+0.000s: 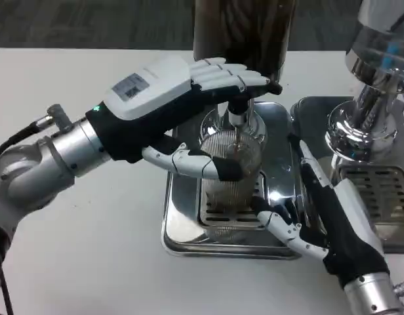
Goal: Grasp the cup under the faucet to collect the drink, then remove the cup.
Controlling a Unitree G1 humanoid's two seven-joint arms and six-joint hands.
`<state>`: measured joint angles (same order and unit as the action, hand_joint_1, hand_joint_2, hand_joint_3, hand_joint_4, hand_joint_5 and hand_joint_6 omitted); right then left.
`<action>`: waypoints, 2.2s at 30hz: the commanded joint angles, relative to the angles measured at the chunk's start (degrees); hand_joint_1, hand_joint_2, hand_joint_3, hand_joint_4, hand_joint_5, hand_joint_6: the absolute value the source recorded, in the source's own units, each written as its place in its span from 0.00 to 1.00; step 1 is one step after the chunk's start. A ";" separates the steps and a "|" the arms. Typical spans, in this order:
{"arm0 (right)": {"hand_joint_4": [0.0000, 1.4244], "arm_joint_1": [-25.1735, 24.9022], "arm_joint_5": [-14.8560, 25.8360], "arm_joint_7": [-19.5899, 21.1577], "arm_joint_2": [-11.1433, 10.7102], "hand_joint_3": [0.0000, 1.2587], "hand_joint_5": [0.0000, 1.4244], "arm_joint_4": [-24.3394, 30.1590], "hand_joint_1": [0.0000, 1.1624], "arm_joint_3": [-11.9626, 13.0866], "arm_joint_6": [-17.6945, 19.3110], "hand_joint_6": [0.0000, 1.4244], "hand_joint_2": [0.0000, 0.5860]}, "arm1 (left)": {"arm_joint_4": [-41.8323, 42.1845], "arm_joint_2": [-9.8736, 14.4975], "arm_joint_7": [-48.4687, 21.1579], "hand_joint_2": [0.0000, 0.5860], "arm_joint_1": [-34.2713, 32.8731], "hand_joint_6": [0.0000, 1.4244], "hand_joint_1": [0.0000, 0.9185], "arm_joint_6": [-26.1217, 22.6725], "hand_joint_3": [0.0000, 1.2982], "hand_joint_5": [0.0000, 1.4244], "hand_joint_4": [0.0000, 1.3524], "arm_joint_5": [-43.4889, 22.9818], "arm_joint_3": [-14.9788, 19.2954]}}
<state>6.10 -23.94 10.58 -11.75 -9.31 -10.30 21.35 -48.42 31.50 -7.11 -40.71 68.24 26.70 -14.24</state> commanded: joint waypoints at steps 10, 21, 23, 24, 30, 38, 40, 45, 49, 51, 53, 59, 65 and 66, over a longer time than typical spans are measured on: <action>0.00 -3.47 3.45 -1.86 0.49 0.00 0.00 -2.94 0.37 0.59 0.75 0.00 0.42 | 0.69 0.42 -0.27 0.15 0.52 0.05 0.00 0.38 0.18 0.11 0.13 0.00 -0.30; 0.00 -5.08 5.70 -4.03 0.88 0.00 0.00 -4.61 0.36 0.73 0.39 0.00 0.43 | 0.01 0.20 -1.31 0.15 0.65 0.05 0.00 0.11 0.18 0.11 0.13 -3.24 0.03; 0.00 -5.46 6.04 -4.33 1.09 0.00 0.00 -5.13 0.36 0.70 0.44 0.00 0.43 | -0.03 0.23 -1.47 0.15 0.67 0.05 0.00 -0.03 0.18 0.11 0.13 -3.70 0.06; 0.00 -5.58 6.14 -4.44 1.15 0.00 0.00 -5.29 0.36 0.70 0.45 0.00 0.43 | -0.10 0.23 -1.61 0.15 0.67 0.05 0.00 -0.10 0.18 0.11 0.13 -4.01 0.07; 0.00 -6.81 6.12 -4.85 1.70 0.00 0.00 -6.54 0.36 0.67 0.70 0.00 0.43 | -0.14 0.27 -2.07 0.15 0.69 0.05 0.00 -0.22 0.18 0.11 0.13 -4.70 0.20; 0.00 -8.75 6.49 -5.71 2.50 0.00 0.00 -8.47 0.36 0.63 1.02 0.00 0.43 | -0.36 0.17 -3.32 0.15 0.81 0.05 0.00 -0.56 0.18 0.11 0.13 -6.77 0.52; 0.00 -9.02 6.54 -5.73 2.59 0.00 0.00 -8.85 0.36 0.62 1.25 0.00 0.43 | -0.90 -0.21 -4.41 0.15 0.85 0.05 0.00 -1.02 0.18 0.11 0.13 -8.85 0.74; 0.00 -9.30 6.44 -5.62 2.69 0.00 0.00 -9.18 0.36 0.57 1.40 0.01 0.43 | -2.34 -1.25 -8.80 0.16 0.34 0.06 0.00 -2.94 0.18 0.11 0.14 -16.22 1.96; 0.00 -9.30 6.51 -5.76 2.65 0.00 0.00 -9.37 0.36 0.54 1.43 0.01 0.43 | -2.41 -2.25 -13.42 0.16 -0.77 0.07 0.00 -5.36 0.18 0.11 0.14 -22.70 3.85; 0.00 -9.28 6.49 -5.73 2.68 0.00 0.00 -9.43 0.36 0.48 1.48 0.01 0.43 | -2.03 -2.81 -16.10 0.16 -0.87 0.07 0.00 -6.56 0.18 0.11 0.14 -25.68 4.89; 0.00 -9.40 6.56 -5.73 2.76 0.00 0.00 -9.67 0.36 0.45 1.63 0.01 0.43 | -1.46 -3.64 -19.19 0.16 -0.89 0.08 0.00 -8.36 0.19 0.12 0.15 -29.41 6.23; 0.00 -9.83 6.75 -5.85 2.94 0.00 0.00 -10.56 0.36 0.33 2.28 0.01 0.43 | 1.19 -5.69 -27.63 0.16 0.44 0.09 0.00 -13.92 0.21 0.13 0.16 -38.29 10.37; 0.00 -9.89 6.84 -5.93 3.02 0.00 0.00 -11.31 0.35 0.31 3.14 0.00 0.42 | 4.54 -5.69 -30.74 0.17 3.18 0.09 0.00 -16.99 0.22 0.13 0.18 -42.37 14.91; 0.00 -9.88 6.72 -5.95 2.97 0.00 0.00 -11.38 0.35 0.28 3.12 0.00 0.41 | 5.03 -5.65 -30.97 0.17 3.67 0.09 0.00 -17.40 0.22 0.14 0.18 -42.66 15.62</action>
<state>-3.40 -17.51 4.77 -8.92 -20.08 -9.91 23.21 -44.75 25.75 -37.14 -39.01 52.09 -14.42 -0.51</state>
